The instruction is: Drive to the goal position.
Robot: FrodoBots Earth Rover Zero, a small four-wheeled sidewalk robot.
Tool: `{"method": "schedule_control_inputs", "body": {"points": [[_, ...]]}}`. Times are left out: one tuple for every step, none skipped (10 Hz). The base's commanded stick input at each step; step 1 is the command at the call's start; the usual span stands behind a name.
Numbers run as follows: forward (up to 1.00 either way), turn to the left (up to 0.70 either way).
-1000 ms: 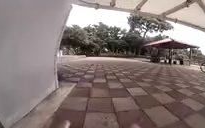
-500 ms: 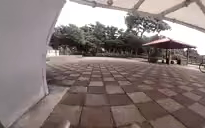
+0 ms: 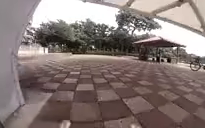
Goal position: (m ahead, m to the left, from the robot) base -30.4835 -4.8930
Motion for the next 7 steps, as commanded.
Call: {"method": "schedule_control_inputs", "body": {"points": [[0.7,-0.35],[0.7,-0.35],[0.7,-0.35],[0.7,-0.35],[0.7,-0.35],[0.7,-0.35],[0.7,-0.35]]}}
